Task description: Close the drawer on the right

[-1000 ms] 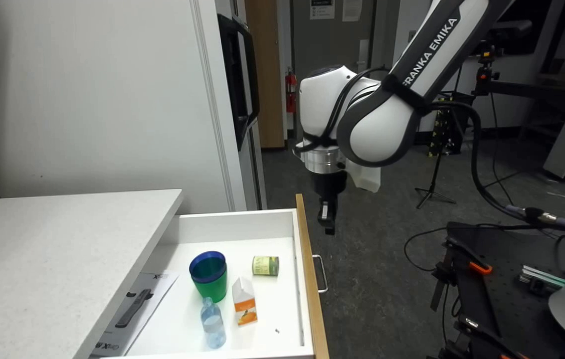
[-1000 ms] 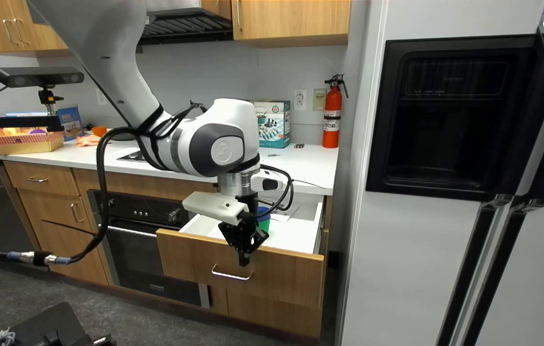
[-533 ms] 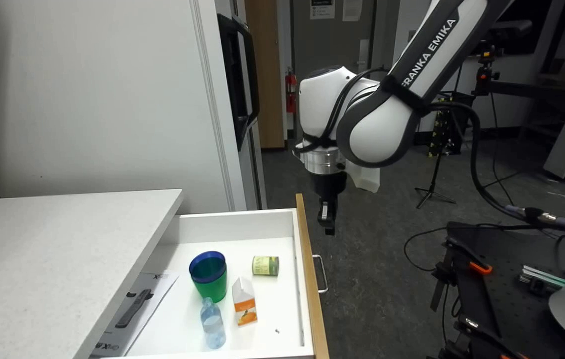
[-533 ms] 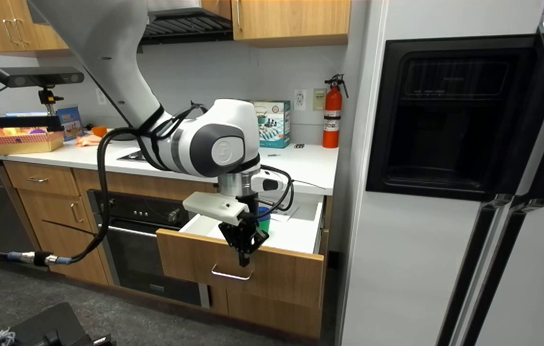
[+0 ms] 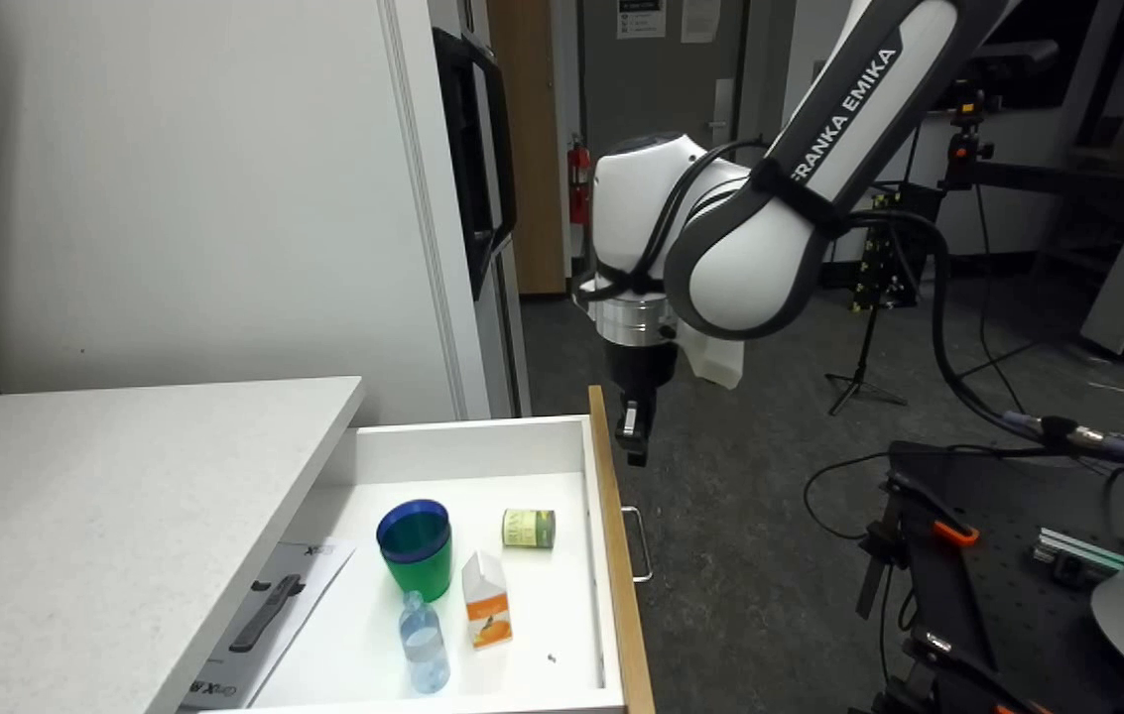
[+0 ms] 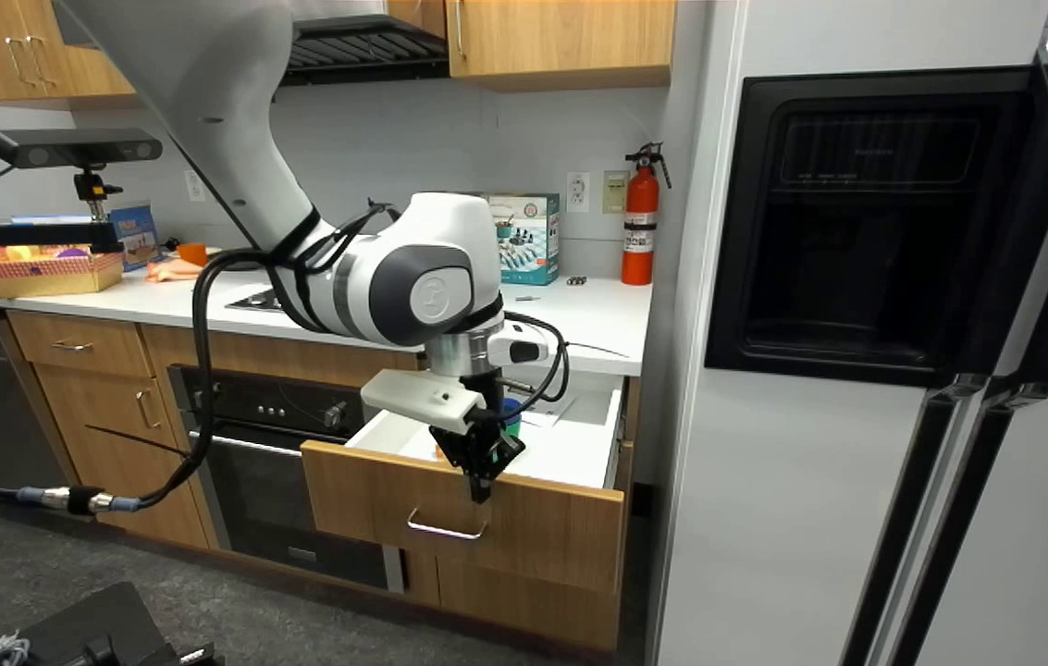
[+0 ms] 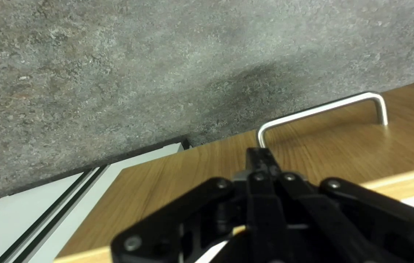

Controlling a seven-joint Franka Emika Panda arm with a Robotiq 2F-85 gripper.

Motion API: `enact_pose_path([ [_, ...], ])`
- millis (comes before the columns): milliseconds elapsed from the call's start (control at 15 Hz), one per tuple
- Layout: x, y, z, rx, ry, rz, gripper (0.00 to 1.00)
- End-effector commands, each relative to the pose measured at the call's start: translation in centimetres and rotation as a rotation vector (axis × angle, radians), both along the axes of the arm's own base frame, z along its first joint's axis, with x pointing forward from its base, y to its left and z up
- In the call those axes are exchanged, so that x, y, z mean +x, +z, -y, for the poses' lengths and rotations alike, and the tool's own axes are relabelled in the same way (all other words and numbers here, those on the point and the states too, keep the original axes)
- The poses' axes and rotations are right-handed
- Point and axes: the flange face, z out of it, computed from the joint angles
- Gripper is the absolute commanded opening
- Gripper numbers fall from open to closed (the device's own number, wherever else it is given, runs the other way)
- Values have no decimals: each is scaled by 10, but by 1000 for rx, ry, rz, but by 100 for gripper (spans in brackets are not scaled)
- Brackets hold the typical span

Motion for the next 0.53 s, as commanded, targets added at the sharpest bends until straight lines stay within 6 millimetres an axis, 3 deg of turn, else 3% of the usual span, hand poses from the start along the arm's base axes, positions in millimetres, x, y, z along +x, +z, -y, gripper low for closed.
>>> enact_pose_path([
  [0,22,-4,-15,17,-2,53,0],
  [200,33,-10,-24,26,0,54,0],
  [467,57,-3,-30,33,-9,87,0],
])
